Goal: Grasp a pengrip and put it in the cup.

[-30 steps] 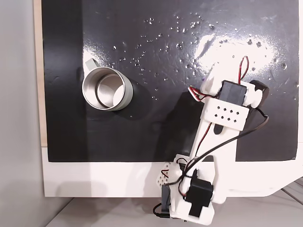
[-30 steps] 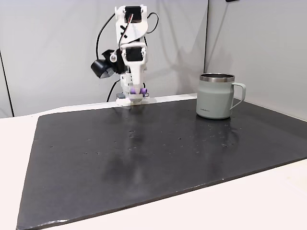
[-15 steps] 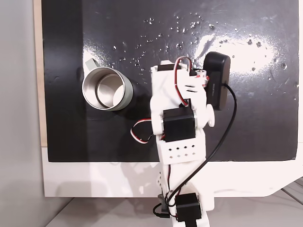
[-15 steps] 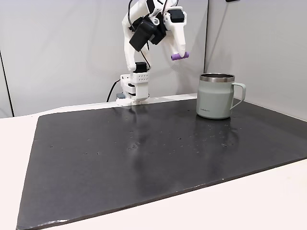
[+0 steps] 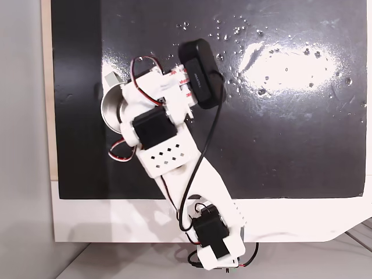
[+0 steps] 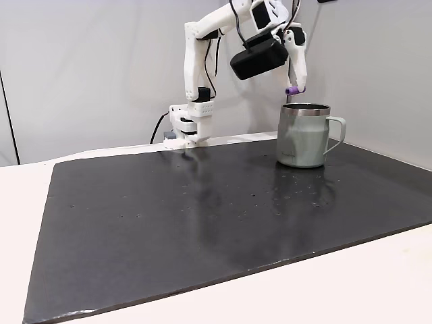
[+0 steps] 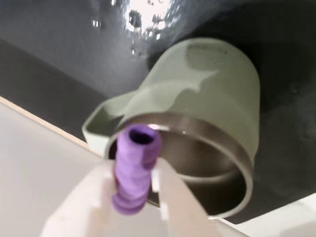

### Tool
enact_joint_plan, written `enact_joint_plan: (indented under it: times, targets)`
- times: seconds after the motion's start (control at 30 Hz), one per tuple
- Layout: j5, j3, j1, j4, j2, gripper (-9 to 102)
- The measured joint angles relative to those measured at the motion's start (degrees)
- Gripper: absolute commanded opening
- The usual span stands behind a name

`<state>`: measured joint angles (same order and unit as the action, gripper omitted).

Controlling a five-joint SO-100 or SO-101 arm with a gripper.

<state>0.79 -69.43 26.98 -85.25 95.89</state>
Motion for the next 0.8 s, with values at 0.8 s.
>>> enact_joint_plan:
  times: [0.8]
  targets:
    - [4.2, 1.0, 10.4, -1.9, -5.7, 20]
